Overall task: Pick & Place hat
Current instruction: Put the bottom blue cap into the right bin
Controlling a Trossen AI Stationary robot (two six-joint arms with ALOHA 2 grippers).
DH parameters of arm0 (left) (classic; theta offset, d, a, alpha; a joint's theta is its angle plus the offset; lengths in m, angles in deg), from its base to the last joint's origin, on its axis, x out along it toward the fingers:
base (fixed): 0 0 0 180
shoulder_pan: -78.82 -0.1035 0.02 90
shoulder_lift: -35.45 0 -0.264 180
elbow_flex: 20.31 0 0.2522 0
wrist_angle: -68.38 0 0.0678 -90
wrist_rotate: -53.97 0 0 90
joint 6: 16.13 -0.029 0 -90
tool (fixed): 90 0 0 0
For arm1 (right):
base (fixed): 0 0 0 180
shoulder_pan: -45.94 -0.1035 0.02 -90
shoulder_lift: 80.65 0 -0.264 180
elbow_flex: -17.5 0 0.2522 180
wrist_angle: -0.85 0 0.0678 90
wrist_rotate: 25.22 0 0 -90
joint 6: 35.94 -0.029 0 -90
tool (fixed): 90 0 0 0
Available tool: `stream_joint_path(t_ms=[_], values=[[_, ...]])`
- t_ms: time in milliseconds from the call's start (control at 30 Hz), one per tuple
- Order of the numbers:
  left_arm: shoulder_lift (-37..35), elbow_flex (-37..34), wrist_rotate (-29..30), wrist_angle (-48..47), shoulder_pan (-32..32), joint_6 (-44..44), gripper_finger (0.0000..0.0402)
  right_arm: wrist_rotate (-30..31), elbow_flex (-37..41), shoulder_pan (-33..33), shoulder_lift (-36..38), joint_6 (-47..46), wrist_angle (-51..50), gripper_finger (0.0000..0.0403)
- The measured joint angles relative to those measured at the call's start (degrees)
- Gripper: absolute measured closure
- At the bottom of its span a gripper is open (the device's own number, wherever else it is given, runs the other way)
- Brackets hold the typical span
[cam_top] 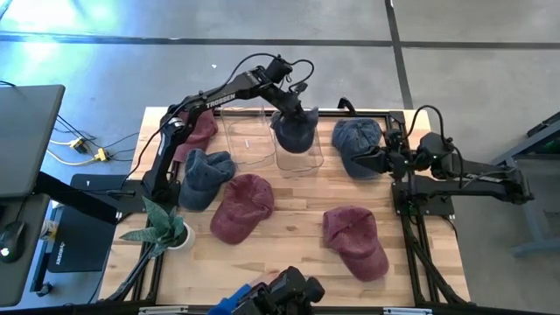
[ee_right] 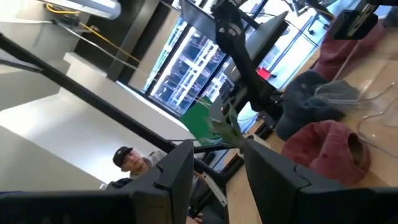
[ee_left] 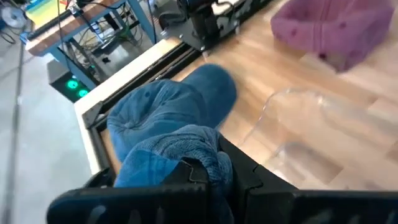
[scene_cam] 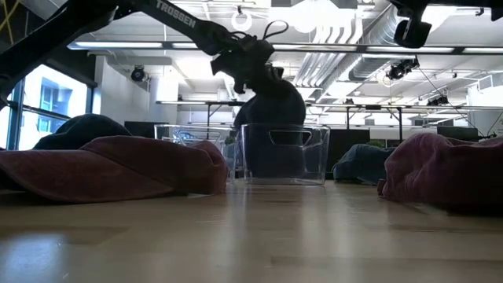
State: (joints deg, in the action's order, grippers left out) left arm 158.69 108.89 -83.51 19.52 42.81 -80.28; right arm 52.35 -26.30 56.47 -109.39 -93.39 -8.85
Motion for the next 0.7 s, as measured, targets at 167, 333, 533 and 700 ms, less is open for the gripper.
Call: stream_joint_path(t_ms=[167,333,533,700], values=[[0.0,0.0,4.3,0.1,0.0,-3.3,0.0397,-0.1,0.0,0.0,-1.9,-1.6,0.0,0.0265],[0.0,0.0,13.6,1.4,0.0,-0.6,0.0357,-1.6,0.0,0.0,-3.1,-2.6,0.2,0.0265],[0.0,0.0,20.1,1.0,0.0,7.4,0.0272,-3.0,0.0,0.0,-3.1,-2.6,0.5,0.0265],[-1.2,-0.1,22.1,-2.8,-0.4,13.7,0.0209,-4.7,0.0,0.0,-3.1,-1.4,0.5,0.0265]])
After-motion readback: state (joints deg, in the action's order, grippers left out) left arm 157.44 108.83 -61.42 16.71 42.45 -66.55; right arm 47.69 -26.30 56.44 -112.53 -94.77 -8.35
